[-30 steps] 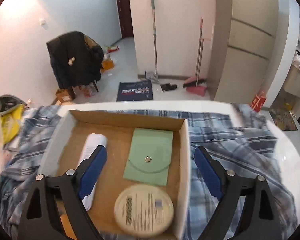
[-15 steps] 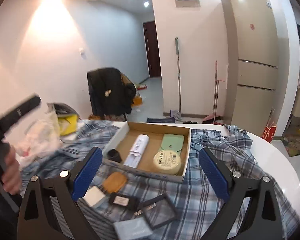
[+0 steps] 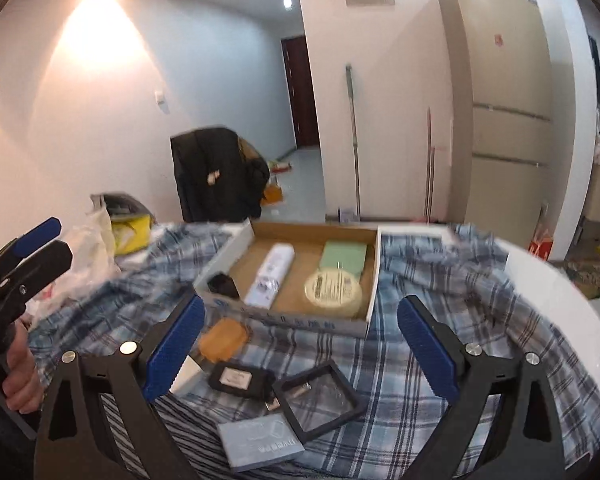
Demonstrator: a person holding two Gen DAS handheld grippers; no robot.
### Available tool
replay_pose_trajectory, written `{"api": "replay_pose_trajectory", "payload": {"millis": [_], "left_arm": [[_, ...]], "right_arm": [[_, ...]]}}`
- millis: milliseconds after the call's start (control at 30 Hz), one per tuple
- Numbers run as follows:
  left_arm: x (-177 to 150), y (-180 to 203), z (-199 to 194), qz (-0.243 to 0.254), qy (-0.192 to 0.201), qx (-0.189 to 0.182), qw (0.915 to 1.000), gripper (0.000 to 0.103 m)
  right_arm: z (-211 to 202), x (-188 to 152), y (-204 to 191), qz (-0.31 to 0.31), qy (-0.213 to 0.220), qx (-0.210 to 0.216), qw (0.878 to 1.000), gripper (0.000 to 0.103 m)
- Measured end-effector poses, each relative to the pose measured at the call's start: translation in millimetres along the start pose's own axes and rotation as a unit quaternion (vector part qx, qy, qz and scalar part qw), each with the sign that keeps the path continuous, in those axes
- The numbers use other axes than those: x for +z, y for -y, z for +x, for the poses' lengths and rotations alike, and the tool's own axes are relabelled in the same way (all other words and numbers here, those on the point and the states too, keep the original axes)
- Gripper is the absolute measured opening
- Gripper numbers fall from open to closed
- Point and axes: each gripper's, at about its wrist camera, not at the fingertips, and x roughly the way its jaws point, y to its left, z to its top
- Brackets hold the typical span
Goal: Organize rigid objects
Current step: 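Move the left gripper to the white square plug and grasp it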
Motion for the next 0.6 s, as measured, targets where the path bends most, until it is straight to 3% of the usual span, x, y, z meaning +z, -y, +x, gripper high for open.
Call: {"api": "replay_pose_trajectory", "payload": {"millis": [167,300,400,600], "left_arm": [[-28.1,-10.4,33.8,-0.006,-0.075,-0.011,0.9971,0.103],[-47.3,-12.0,58.1,-0.016,-0.124,-0.032,0.9916,0.101],[-59.1,-11.4,73.3,-0.006,-0.148,-0.033,0.9885,0.094],[-73.0,-15.6,93.8,-0.013,-0.203,-0.035,0.9784,0.080]], "right_arm": [[39.4,-19.1,11.7,0.001,-0.076,-0.038,0.996,0.097],[57.5,-34.5,22.9,0.014,-0.121,-0.032,0.992,0.097],[62.3,-40.6,26.9,0.019,-0.140,-0.056,0.988,0.097],[61.1,-41.0,26.2,0.007,-0.142,-0.059,0.988,0.097]]}}
